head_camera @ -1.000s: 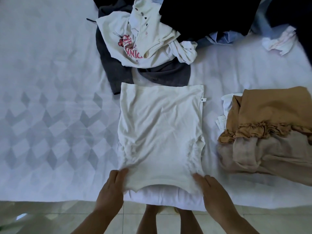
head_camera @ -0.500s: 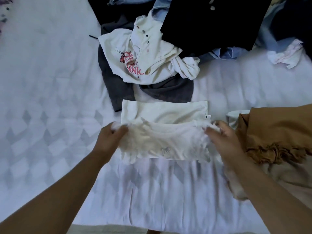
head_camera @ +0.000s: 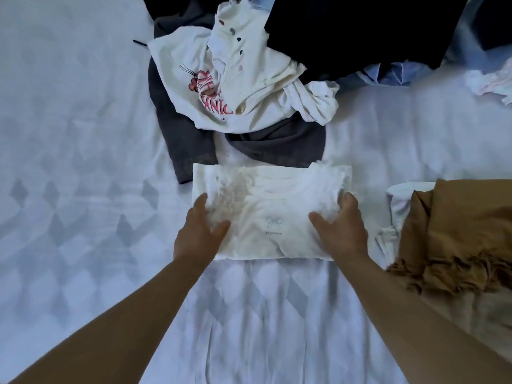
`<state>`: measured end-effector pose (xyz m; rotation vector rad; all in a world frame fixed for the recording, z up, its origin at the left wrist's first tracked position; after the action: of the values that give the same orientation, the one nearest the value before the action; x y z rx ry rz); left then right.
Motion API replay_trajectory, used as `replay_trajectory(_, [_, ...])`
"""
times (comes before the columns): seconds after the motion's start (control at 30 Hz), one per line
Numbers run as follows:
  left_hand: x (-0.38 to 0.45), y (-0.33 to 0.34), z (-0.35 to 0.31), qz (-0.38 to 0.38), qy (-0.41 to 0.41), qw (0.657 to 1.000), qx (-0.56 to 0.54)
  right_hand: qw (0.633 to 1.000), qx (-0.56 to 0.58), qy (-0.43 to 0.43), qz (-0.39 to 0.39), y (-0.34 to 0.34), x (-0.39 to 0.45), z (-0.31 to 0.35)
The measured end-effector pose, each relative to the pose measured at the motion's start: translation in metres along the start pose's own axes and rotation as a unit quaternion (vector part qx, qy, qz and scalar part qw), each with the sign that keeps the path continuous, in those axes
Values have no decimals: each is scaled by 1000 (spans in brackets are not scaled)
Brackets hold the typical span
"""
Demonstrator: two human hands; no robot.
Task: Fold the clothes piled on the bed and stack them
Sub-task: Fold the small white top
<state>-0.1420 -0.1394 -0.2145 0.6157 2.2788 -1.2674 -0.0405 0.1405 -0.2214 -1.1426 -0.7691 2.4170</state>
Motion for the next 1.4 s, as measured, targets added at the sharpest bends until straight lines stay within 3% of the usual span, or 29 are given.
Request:
replay_trajectory(0.07, [-4, 5, 1, -4, 2, 998, 66, 993, -85, 51, -58, -4, -5, -7])
replay_trajectory(0.13, [-2, 3, 4, -28, -25, 996, 84, 991, -74, 95, -65, -6, -4, -12])
replay_trajectory(0.2, [-4, -5, 3, -71, -15, 991, 110, 992, -38, 115, -22, -1, 4, -15])
replay_trajectory(0.27, [-4, -4, -4, -113, 68, 973, 191, 994, 6, 103, 44, 5, 11, -12])
replay_trajectory(0.37, [-1, 6, -8, -81, 111, 957, 254, 994, 42, 66, 82, 3, 12, 6])
replay_trajectory(0.47, [2, -3, 5, -50, 54, 991, 110, 999, 6, 10, 47, -4, -2, 43])
replay_trajectory(0.6, [-1, -23, 14, -38, 57, 994, -80, 997, -35, -55, 50, 20, -34, 106])
replay_trajectory(0.7, [4, -29, 23, 12, 27, 994, -108, 988, -91, -98, 76, 54, -53, 146])
replay_trajectory(0.87, [-1, -43, 32, 33, 29, 987, -155, 951, -184, -152, 198, 130, -79, 171])
replay_trajectory(0.97, [0, -49, 42, 16, 22, 979, -203, 954, -216, -146, 146, 125, -74, 156])
replay_trajectory(1.13, [7, -32, 44, 56, -47, 963, -260, 985, -151, -83, 28, 93, -48, 110])
replay_trajectory(1.3, [15, -14, 32, 100, -119, 942, -297, 994, 2, -37, 107, 116, -31, 89])
replay_trajectory(1.4, [7, -5, 27, 126, -207, 887, -393, 980, 120, -62, 145, 115, -38, 96])
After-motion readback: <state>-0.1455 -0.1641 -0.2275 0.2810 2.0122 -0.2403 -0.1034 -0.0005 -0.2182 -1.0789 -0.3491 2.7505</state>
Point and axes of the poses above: each hand's wrist, its own x-axis towards the middle knuckle, its own y-axis out of the palm, z = x × y, the point moved 8 cm from there along x, towards the middle knuckle, and after that the axes turned 10 degrees about z, right-handed, at the moved point
